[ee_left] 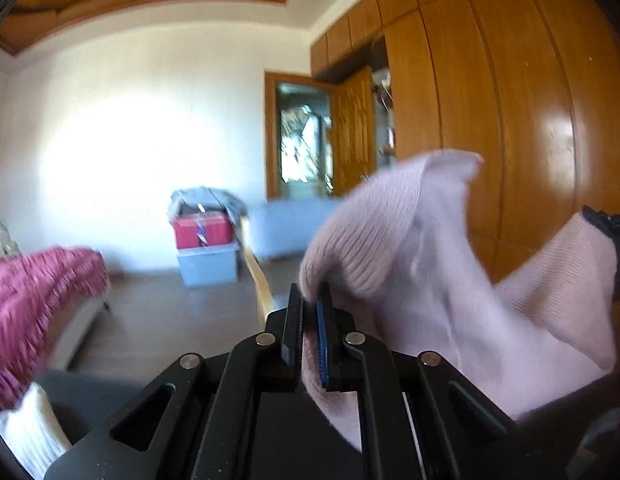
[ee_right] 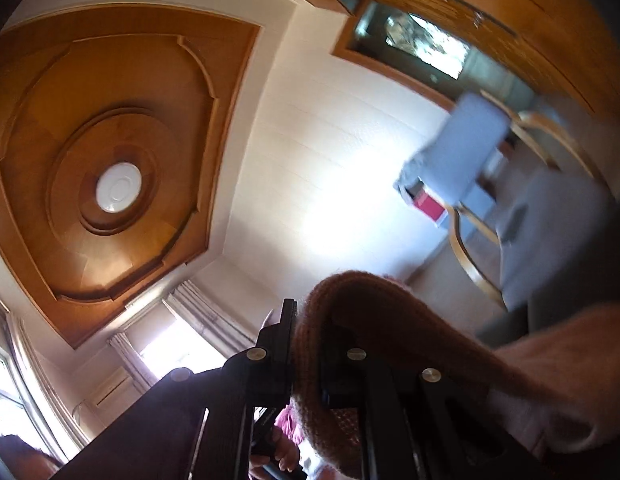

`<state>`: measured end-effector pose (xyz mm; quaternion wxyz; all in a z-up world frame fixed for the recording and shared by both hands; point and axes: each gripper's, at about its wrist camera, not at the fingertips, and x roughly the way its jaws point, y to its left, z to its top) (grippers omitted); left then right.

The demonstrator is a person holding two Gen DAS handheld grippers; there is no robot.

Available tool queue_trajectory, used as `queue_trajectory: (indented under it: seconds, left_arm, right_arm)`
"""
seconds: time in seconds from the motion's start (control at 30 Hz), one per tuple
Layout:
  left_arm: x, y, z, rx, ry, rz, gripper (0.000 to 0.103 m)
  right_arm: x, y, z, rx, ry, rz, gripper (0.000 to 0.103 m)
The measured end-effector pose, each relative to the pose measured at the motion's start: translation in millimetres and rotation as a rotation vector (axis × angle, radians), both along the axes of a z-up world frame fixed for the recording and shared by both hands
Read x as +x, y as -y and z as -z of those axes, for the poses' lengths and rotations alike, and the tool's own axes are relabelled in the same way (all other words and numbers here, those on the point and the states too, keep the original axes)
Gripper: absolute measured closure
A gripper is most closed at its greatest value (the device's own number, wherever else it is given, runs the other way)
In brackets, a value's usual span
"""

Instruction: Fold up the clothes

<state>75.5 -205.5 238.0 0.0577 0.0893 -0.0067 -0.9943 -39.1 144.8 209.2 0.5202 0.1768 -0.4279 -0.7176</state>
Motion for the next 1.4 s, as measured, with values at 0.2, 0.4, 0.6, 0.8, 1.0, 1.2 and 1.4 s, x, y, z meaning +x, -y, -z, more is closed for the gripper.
queue_trajectory:
  seconds: [0.2,0.4,0.6,0.8,1.0,1.2,1.4]
  left_arm:
    - [26.4,11.5,-61.3,-0.002,-0.151,-0.051,0.103]
    - [6.5,3.3,-11.3,-0.01,-0.027,-0.006,0.103]
    - [-32.0,-25.1,131.0,-0.023,0.317,0.091,0.093]
    - [-58.1,-49.5,262.6,0.06,0.672,0.136,0.087]
    - [-30.2,-50.0,282.1,0.177,0.688,0.198,0.05]
    - [-25.9,-55.1,303.0,0.281,0.803,0.148,0.031]
    - [-16.2,-55.7,302.3,0.29,0.78,0.07,0.03]
  right_arm:
    - [0.3,-20.2,-40.2,-0.049,-0.035,0.07,0.095]
    - [13.1,-14.6,-35.7,0.004,-0.072,0.07,0.095]
    - [18.5,-17.9,39.7,0.125,0.066,0.127,0.095]
    - [13.0,-61.8,151.5,0.333,0.359,0.314,0.075]
    - [74.4,-75.0,195.6,0.574,0.292,0.309,0.066]
    - [92.5,-55.1,214.2,0.541,0.286,0.202,0.052]
    - [74.3,-23.8,231.1,0.658,0.351,0.188,0.051]
